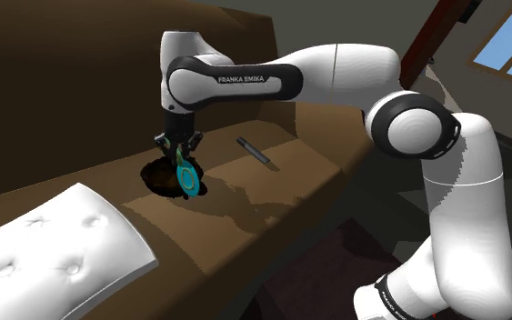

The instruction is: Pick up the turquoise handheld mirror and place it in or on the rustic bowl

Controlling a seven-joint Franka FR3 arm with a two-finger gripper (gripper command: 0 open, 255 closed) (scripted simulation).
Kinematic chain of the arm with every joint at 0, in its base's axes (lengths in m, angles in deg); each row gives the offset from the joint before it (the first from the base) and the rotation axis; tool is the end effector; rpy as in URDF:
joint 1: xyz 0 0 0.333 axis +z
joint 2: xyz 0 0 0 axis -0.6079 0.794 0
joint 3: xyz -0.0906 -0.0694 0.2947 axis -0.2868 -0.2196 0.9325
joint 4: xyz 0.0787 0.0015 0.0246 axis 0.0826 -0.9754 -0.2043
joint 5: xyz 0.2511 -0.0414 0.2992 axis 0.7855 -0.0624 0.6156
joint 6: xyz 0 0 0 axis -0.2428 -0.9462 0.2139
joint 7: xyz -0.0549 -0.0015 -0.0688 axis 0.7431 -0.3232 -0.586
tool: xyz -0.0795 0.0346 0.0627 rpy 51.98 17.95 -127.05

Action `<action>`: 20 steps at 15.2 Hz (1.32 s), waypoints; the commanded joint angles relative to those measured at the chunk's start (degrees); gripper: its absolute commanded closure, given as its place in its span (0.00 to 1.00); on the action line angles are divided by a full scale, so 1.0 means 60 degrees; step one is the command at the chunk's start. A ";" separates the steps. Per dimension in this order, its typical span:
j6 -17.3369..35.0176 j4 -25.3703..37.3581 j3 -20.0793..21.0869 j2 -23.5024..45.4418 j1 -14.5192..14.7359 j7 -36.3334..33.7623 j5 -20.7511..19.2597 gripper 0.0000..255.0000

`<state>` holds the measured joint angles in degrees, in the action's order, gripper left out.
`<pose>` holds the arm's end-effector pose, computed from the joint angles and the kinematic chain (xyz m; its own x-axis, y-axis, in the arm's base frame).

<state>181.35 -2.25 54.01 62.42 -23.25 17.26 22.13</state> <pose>0.6470 0.3424 0.3497 0.9925 -0.0457 -0.1131 -0.0483 -0.9986 -0.0197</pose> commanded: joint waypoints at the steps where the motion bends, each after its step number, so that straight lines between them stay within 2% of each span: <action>1: 0.0205 -0.0113 -0.0019 0.0091 -0.0006 0.0004 -0.0024 1.00; 10: 0.0353 -0.0206 -0.0032 0.0150 -0.0008 0.0000 -0.0041 1.00; 11: 0.0353 -0.0205 -0.0032 0.0150 -0.0008 0.0000 -0.0041 0.00; 16: 0.0353 -0.0206 -0.0031 0.0149 -0.0008 0.0000 -0.0040 0.00; 20: -0.0800 0.0864 0.0002 0.0048 0.0061 0.0071 0.0019 0.00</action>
<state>178.12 1.77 53.97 63.04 -22.80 17.45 22.13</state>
